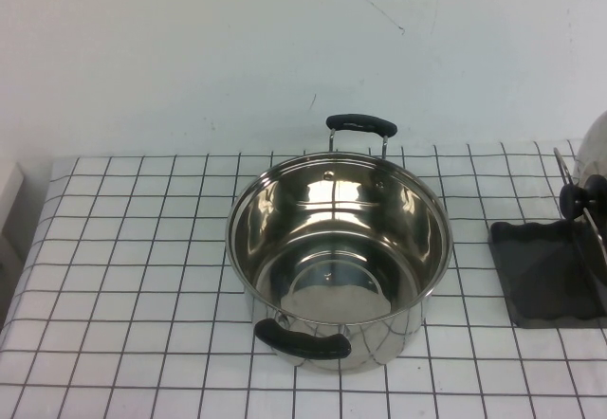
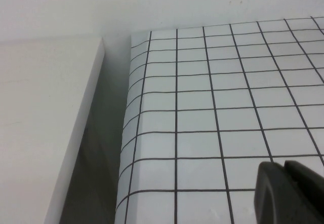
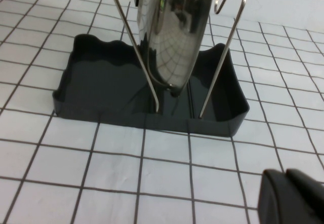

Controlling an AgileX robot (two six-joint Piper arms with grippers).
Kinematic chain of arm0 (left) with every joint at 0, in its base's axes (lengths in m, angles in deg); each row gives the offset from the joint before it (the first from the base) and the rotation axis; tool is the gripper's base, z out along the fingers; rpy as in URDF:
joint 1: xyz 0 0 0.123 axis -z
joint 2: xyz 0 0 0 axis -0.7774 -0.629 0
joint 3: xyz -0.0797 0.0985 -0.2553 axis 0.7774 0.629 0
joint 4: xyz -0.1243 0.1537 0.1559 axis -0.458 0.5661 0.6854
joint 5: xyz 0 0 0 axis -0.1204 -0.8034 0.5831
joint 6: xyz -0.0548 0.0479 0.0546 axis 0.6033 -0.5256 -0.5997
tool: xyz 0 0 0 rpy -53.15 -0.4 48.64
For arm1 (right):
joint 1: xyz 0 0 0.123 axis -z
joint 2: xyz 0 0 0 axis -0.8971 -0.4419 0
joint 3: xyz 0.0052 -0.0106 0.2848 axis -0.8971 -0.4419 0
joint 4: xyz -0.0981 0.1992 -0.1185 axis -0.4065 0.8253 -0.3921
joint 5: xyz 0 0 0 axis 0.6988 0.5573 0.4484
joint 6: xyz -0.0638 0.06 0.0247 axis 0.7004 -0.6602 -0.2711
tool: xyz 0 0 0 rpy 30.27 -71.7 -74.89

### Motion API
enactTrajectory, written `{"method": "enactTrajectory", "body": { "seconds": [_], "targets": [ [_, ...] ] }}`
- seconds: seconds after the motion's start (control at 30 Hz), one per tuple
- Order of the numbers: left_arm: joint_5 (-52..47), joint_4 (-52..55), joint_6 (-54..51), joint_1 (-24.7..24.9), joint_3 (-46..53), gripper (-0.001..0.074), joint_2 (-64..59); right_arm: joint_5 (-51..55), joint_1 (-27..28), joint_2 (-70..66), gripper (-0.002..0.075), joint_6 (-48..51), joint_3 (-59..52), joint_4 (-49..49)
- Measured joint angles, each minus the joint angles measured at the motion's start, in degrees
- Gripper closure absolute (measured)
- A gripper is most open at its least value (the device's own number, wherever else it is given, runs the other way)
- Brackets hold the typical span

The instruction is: Put pot lid on rack

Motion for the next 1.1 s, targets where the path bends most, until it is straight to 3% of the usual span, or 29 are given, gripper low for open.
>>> {"method": "enactTrajectory", "body": {
  "seconds": [0.33,1.1],
  "targets": [
    [0.0,-0.1,0.0,-4.6,0.0,0.0737,0.0,0.0,0.0,0.0,0.0727,0.0,0.0,0.0],
    [0.0,0.8,0.0,-3.3,0.0,0.0737,0.0,0.0,0.0,0.0,0.0727,0.0,0.0,0.0]
  ]
}}
